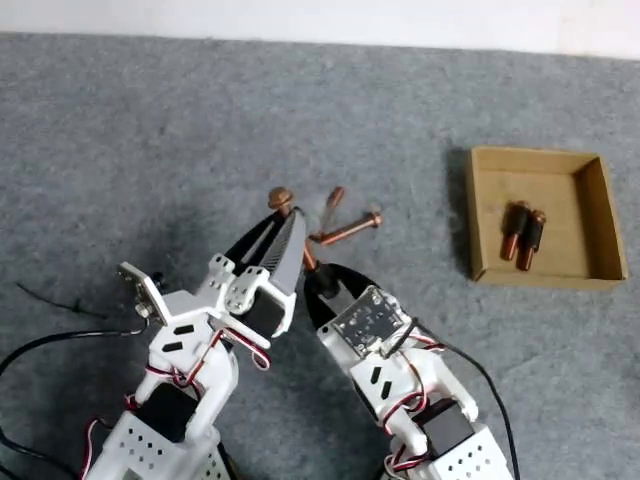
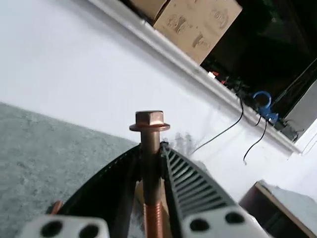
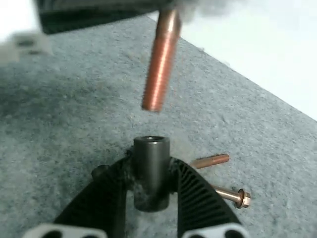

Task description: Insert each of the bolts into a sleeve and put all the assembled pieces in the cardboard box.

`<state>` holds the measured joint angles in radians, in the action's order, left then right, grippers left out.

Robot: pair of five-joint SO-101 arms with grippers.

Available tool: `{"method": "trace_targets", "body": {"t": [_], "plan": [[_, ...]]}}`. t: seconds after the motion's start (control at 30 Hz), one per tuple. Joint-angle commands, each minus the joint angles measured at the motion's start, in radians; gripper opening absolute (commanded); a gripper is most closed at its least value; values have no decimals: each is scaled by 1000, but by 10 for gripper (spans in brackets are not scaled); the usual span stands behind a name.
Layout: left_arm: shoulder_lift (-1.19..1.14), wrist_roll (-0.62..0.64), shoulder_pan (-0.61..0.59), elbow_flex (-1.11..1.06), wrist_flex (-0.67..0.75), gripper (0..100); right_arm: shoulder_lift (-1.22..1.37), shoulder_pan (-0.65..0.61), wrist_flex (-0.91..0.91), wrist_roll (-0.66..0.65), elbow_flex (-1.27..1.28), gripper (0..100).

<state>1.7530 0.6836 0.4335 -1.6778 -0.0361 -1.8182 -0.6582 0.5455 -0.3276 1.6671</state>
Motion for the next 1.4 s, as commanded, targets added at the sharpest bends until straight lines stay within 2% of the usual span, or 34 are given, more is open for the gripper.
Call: {"method": "trace_targets", "body": {"t": [0.0,0.73,1.1,1.37], "plan": [[19,8,7,-21,-2,4,-21,-10,-35,-11,25,5],[19,5,-1,-21,-37,4,-21,-18,-84,-9,-39,5],[19,3,-16,-21,-52,4,-21,-87,-82,-12,-51,5],[28,9,-76,-21,-54,4,-21,-91,-82,-11,-51,5]]}}
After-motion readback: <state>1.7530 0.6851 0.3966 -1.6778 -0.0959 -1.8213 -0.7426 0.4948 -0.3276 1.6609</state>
